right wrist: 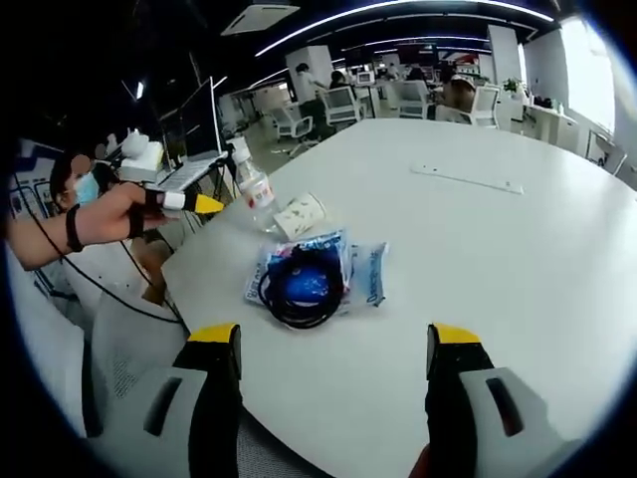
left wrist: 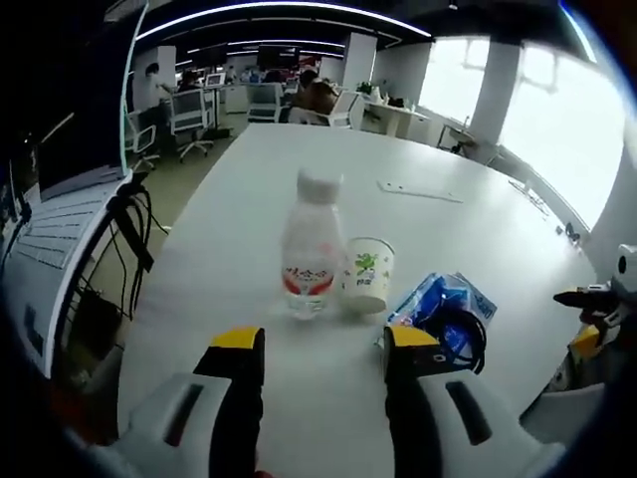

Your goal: Arrange the tabletop items into an orderly group along one side of the table until the central work area is clear of visible clutter.

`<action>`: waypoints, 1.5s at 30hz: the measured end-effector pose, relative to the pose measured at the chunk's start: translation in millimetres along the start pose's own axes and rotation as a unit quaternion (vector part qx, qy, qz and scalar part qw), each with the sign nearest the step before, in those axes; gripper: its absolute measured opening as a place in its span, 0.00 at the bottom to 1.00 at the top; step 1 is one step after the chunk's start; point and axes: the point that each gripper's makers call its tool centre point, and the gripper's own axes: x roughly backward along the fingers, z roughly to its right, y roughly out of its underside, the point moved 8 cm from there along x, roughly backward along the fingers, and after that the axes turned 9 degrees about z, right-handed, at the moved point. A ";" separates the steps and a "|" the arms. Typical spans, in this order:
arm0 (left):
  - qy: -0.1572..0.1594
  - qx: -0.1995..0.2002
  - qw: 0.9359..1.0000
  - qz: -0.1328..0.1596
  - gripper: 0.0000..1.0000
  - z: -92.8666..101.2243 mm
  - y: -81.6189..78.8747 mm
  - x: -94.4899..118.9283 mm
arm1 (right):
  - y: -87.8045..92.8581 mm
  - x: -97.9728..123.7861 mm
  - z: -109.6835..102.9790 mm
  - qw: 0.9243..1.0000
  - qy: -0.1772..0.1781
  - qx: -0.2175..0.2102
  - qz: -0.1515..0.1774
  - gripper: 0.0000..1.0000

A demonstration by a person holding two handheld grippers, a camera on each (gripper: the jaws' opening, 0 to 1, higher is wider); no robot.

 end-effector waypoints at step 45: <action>0.042 -0.016 0.999 -0.009 0.47 25.5 10.5 13.5 | -3.1 -13.9 -4.6 1.000 -0.012 0.006 -0.009 0.75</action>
